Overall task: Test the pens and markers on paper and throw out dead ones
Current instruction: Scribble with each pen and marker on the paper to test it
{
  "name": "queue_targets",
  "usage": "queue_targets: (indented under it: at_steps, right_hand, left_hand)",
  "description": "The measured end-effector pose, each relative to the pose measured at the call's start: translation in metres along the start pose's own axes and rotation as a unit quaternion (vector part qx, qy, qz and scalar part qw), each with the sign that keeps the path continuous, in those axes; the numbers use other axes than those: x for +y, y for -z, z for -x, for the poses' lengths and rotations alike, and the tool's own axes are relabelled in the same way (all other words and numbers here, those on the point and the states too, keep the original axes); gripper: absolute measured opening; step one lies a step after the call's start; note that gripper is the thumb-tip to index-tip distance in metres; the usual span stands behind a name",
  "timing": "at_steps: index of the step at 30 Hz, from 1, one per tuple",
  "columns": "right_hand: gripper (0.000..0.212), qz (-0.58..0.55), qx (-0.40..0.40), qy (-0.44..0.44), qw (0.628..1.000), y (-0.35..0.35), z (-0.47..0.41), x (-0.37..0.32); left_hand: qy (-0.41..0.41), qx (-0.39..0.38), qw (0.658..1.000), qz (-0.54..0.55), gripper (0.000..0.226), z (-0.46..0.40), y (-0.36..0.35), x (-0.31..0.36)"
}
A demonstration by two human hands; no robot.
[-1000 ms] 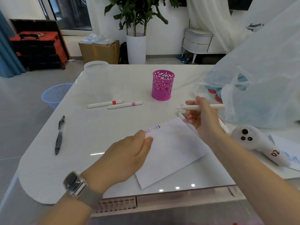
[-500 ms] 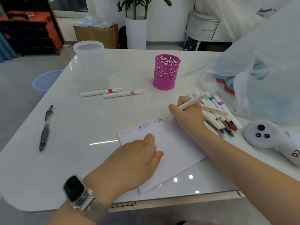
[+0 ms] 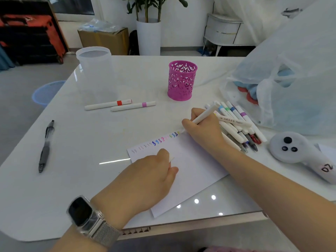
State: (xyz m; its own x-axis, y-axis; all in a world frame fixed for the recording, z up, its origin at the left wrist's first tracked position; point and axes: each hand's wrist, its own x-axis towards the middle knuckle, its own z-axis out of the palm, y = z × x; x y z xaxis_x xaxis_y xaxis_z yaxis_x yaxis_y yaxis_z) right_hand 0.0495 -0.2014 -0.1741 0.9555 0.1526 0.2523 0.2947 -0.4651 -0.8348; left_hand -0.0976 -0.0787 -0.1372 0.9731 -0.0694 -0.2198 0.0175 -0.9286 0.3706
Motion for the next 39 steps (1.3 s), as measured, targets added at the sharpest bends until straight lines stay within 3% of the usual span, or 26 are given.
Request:
queue_targets:
  at_steps: [6, 8, 11, 13, 17, 21, 23, 26, 29, 39]
  right_hand:
    - [0.034, -0.011, 0.002, -0.020, 1.000, 0.002, -0.001, -0.003]
    - [0.032, -0.102, 0.049, -0.076, 0.991, 0.008, -0.004, -0.007]
    - [0.036, -0.327, 0.132, -0.177, 0.919, 0.028, -0.007, -0.023]
    - [0.036, -0.380, 0.139, -0.178, 0.897, 0.046, -0.004, -0.036]
    - [0.018, -0.336, 0.096, -0.126, 0.929, 0.073, 0.014, -0.058]
    - [0.033, -0.402, 0.013, -0.178, 0.898, 0.082, 0.036, -0.074]
    - [0.029, -0.416, -0.005, -0.179, 0.892, 0.080, 0.050, -0.080]
    - [0.019, -0.385, 0.014, -0.158, 0.909, 0.074, 0.069, -0.087]
    - [0.023, -0.343, 0.051, -0.137, 0.928, 0.071, 0.074, -0.090]
    - [0.028, -0.346, 0.052, -0.135, 0.927, 0.064, 0.071, -0.091]
  left_hand:
    - [-0.007, 0.001, 1.000, 0.006, 0.033, 0.001, 0.001, -0.001]
    - [-0.013, 0.009, 1.000, 0.012, 0.032, 0.002, 0.001, -0.001]
    - [-0.014, 0.027, 0.998, 0.055, 0.031, 0.003, 0.001, -0.001]
    - [-0.025, 0.049, 0.996, 0.069, 0.027, 0.004, 0.001, -0.004]
    - [-0.041, 0.129, 0.988, 0.077, 0.019, 0.003, 0.006, -0.006]
    - [-0.022, 0.193, 0.969, 0.155, 0.020, 0.007, 0.012, 0.002]
    - [-0.017, 0.216, 0.955, 0.202, 0.015, 0.009, 0.014, 0.004]
    - [-0.025, 0.242, 0.937, 0.251, 0.011, 0.015, 0.016, 0.005]
    - [-0.033, 0.256, 0.928, 0.269, 0.010, 0.020, 0.019, 0.004]
    - [-0.044, 0.246, 0.927, 0.281, 0.008, 0.021, 0.022, 0.005]
